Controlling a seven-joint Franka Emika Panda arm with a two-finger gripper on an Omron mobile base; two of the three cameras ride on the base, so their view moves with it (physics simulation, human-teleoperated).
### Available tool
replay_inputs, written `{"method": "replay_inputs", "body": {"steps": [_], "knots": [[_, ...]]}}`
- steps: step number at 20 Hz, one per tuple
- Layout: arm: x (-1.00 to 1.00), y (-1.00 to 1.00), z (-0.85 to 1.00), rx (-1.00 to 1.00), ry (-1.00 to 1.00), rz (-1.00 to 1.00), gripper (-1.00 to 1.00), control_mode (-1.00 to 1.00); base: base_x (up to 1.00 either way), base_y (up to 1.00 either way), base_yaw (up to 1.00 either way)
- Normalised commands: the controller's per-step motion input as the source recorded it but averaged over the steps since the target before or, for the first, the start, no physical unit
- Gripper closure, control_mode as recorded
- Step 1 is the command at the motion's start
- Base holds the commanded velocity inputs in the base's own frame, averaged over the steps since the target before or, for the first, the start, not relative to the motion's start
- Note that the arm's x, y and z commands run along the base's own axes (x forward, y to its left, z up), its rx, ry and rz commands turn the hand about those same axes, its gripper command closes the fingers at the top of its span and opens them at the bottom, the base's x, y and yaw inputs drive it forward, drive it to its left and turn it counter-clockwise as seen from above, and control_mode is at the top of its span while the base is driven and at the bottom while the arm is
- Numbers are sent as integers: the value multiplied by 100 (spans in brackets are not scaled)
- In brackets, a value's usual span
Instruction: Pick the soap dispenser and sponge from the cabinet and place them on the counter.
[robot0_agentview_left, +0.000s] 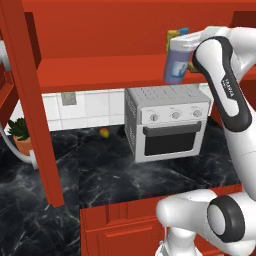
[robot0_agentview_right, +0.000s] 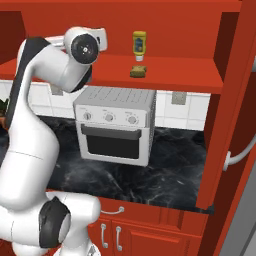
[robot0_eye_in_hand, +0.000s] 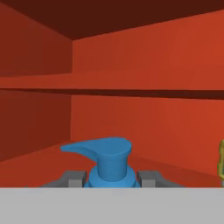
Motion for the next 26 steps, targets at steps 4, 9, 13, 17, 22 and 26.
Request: {"method": "replay_inputs", "body": {"steps": [4,9,13,17,22,26], "knots": [[-59,33,7,0,-10,8,100,-100,0,0,0],[-62,26,3,0,-8,7,100,-100,0,0,0],[-63,29,0,0,-4,6,100,-100,0,0,0],[-54,32,0,0,0,5,100,-100,0,0,0],[-42,35,-2,0,0,3,100,-100,0,0,0],[-26,35,-14,0,0,3,100,-100,0,0,0]]}}
